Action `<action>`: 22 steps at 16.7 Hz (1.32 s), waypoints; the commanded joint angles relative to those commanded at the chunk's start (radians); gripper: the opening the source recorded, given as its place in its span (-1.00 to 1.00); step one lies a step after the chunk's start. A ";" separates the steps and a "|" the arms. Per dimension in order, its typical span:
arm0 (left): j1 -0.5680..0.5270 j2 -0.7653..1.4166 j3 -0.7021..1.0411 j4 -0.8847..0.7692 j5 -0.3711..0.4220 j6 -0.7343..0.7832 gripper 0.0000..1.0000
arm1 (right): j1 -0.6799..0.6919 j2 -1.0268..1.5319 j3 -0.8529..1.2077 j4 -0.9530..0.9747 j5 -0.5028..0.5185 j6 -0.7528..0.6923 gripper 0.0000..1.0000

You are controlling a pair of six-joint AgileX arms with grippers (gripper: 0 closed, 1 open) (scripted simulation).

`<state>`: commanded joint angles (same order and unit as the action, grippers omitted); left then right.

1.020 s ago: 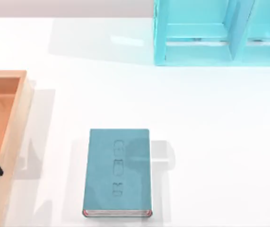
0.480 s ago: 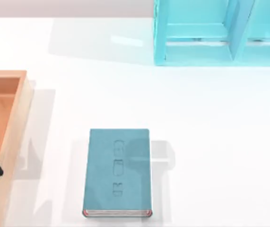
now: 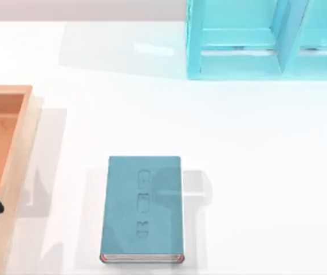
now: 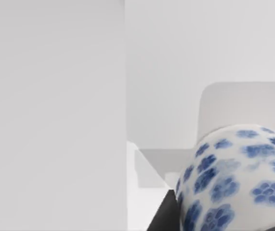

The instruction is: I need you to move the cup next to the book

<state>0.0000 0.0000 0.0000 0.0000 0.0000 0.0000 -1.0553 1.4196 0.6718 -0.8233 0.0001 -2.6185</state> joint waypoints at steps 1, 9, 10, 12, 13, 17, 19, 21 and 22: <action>0.000 0.000 0.000 0.000 0.000 0.000 1.00 | 0.000 0.000 0.000 0.000 0.000 0.000 -1.00; 0.000 0.000 0.000 0.000 0.000 0.000 1.00 | 0.000 -0.003 0.005 -0.003 -0.001 -0.001 -1.00; 0.000 0.000 0.000 0.000 0.000 0.000 1.00 | -0.001 -0.009 0.018 -0.014 -0.001 -0.004 -1.00; 0.000 0.000 0.000 0.000 0.000 0.000 1.00 | -0.003 -0.025 0.051 -0.066 -0.001 -0.011 -1.00; 0.000 0.000 0.000 0.000 0.000 0.000 1.00 | -0.003 -0.033 0.067 -0.104 -0.001 -0.012 -1.00; 0.000 0.000 0.000 0.000 0.000 0.000 1.00 | -0.003 -0.077 0.136 -0.225 -0.001 -0.006 -1.00; 0.000 0.000 0.000 0.000 0.000 0.000 1.00 | -0.002 -0.087 0.148 -0.233 -0.001 -0.003 -1.00; 0.000 0.000 0.000 0.000 0.000 0.000 1.00 | -0.002 -0.087 0.148 -0.233 -0.001 -0.003 -1.00; 0.000 0.000 0.000 0.000 0.000 0.000 1.00 | -0.002 -0.083 0.145 -0.230 0.000 -0.002 -1.00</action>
<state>0.0000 0.0000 0.0000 0.0000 0.0000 0.0000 -1.0571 1.3367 0.8166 -1.0537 -0.0002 -2.6206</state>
